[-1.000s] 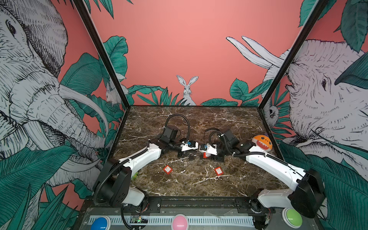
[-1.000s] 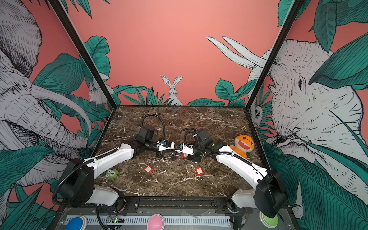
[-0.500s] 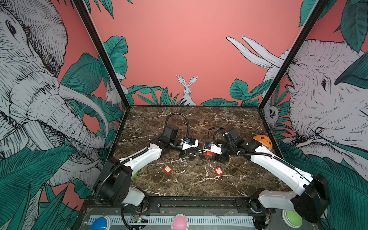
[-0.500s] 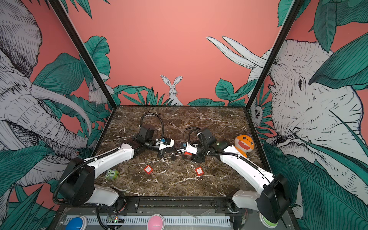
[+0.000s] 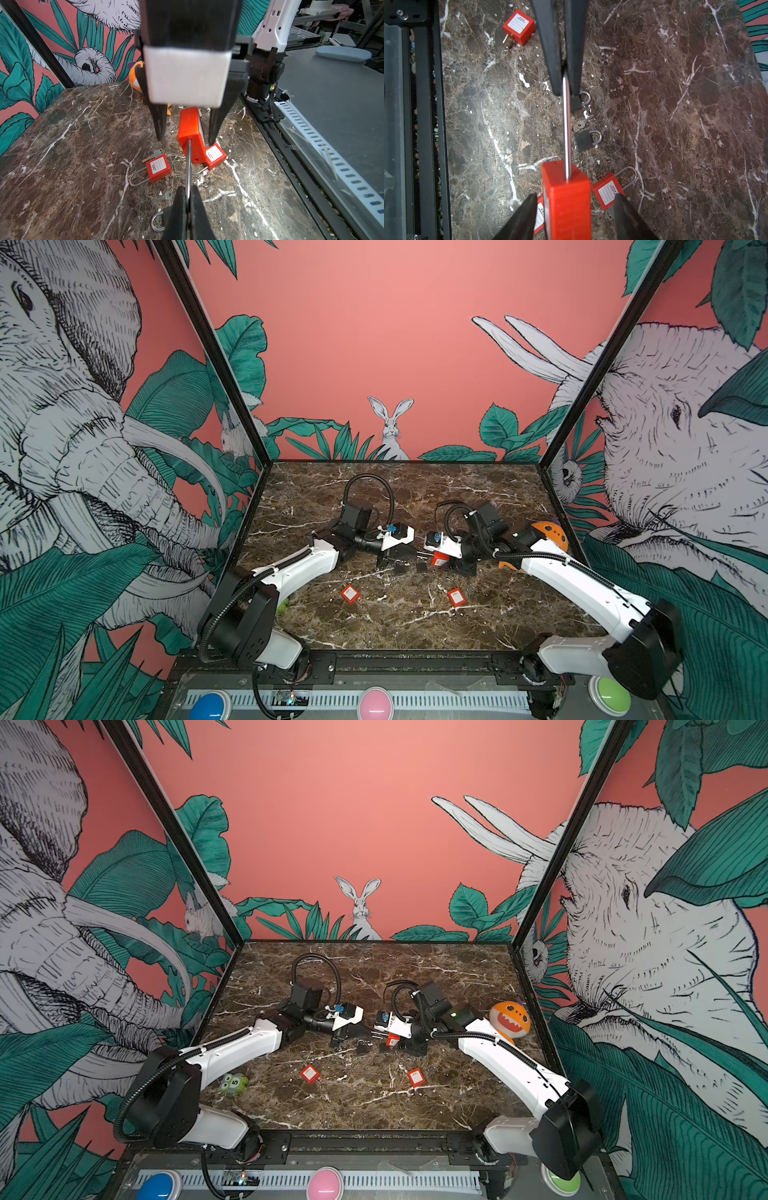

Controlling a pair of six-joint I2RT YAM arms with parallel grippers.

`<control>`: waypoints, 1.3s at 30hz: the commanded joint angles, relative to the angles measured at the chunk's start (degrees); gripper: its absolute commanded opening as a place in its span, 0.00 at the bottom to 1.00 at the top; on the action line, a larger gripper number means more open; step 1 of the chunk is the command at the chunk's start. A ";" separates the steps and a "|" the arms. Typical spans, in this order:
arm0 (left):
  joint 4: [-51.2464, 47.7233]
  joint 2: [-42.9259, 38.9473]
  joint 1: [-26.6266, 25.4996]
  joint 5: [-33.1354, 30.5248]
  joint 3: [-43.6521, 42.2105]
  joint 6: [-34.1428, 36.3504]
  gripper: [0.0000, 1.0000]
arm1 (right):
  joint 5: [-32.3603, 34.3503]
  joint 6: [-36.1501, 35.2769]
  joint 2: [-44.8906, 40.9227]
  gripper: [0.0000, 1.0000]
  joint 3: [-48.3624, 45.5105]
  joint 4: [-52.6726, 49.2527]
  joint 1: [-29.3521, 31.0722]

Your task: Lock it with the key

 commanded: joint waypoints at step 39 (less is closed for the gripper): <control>-9.27 3.15 -0.65 1.53 4.45 3.17 0.12 | -3.19 -2.31 0.55 0.12 2.10 -0.43 -0.46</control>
